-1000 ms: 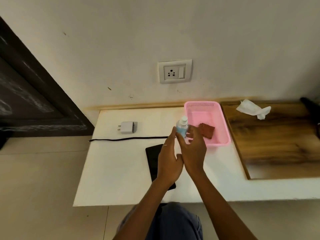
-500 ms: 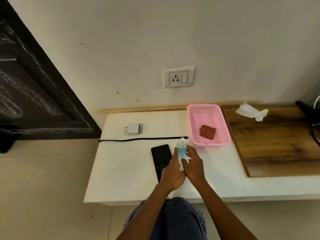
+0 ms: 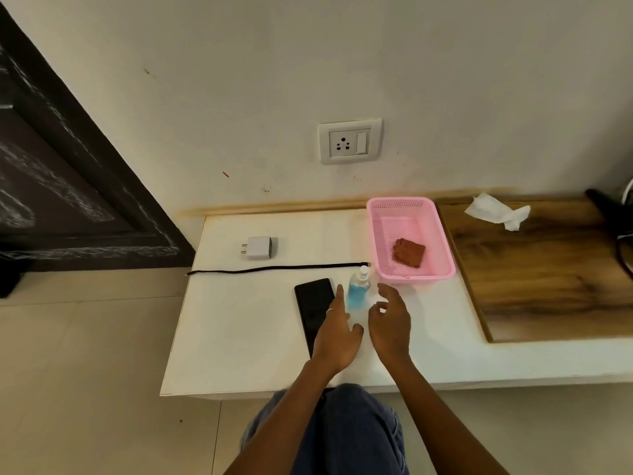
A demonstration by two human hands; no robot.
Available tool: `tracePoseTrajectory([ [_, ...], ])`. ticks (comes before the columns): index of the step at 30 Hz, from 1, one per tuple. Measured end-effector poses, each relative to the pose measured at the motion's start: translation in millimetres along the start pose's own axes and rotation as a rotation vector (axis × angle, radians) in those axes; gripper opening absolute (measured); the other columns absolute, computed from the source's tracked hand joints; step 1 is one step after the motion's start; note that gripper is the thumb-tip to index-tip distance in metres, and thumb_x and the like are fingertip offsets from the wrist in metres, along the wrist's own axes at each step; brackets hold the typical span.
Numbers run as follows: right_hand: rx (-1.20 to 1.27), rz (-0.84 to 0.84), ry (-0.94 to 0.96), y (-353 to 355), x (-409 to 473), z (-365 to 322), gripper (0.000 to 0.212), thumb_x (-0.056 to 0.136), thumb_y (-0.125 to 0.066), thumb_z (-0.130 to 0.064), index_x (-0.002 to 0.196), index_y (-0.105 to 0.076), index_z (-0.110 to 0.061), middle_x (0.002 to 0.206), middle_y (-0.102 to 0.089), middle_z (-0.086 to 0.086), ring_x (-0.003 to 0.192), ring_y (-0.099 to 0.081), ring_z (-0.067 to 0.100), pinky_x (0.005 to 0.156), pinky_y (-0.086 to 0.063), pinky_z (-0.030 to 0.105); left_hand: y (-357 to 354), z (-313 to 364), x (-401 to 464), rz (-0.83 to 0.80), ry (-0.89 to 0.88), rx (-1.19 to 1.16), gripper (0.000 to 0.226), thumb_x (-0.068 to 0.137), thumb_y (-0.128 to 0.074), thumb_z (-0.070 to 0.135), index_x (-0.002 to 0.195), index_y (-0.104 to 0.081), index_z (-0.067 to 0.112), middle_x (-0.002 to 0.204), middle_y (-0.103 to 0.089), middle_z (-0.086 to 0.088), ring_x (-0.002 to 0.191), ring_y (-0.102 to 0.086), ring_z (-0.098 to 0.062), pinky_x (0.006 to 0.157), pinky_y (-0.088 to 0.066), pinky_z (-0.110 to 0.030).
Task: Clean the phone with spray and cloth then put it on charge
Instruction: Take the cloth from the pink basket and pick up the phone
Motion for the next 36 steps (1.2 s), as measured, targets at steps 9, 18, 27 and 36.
tracePoseTrajectory([
  [9,-0.23,0.2,0.315,55,80,-33,0.02,0.089,-0.057,-0.007,0.106,-0.067,-0.007,0.107,-0.069,0.01,0.1,-0.06,0.026,0.092,-0.049,0.037,31,-10,1,0.252,-0.001,-0.159,0.059,0.092,-0.054,0.002,0.145,-0.034,0.018,0.146,-0.041,-0.004,0.126,-0.047,-0.018,0.104,-0.042,-0.029],
  [18,-0.597,-0.174,0.222,27,147,-2,0.019,0.087,-0.062,-0.019,0.106,-0.066,-0.016,0.1,-0.07,0.006,0.088,-0.063,0.026,0.081,-0.05,0.034,47,-57,-3,0.446,0.236,-0.301,0.051,0.091,-0.055,0.003,0.139,-0.042,0.012,0.141,-0.046,-0.011,0.128,-0.045,-0.026,0.109,-0.039,-0.044],
  [27,-0.658,-0.064,0.109,23,165,-2,0.025,0.086,-0.064,-0.026,0.063,-0.059,-0.017,0.064,-0.06,0.002,0.059,-0.056,0.021,0.064,-0.047,0.031,36,-77,-17,0.46,0.392,-0.481,0.043,0.096,-0.049,0.006,0.138,-0.043,0.012,0.136,-0.054,-0.009,0.12,-0.052,-0.024,0.101,-0.04,-0.032],
  [36,-0.515,0.027,0.147,37,158,-11,0.04,0.084,-0.064,-0.039,0.053,-0.051,-0.019,0.064,-0.06,0.004,0.061,-0.056,0.021,0.06,-0.042,0.028,40,-87,-17,0.479,0.432,-0.641,0.035,0.095,-0.052,0.005,0.13,-0.055,0.007,0.128,-0.061,-0.011,0.116,-0.057,-0.026,0.106,-0.044,-0.044],
])
Point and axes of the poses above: each hand's wrist, its own x-axis towards the middle knuckle, its own y-axis out of the back of the hand, z = x × y, the point moved 6 cm from there along x, towards the middle knuckle
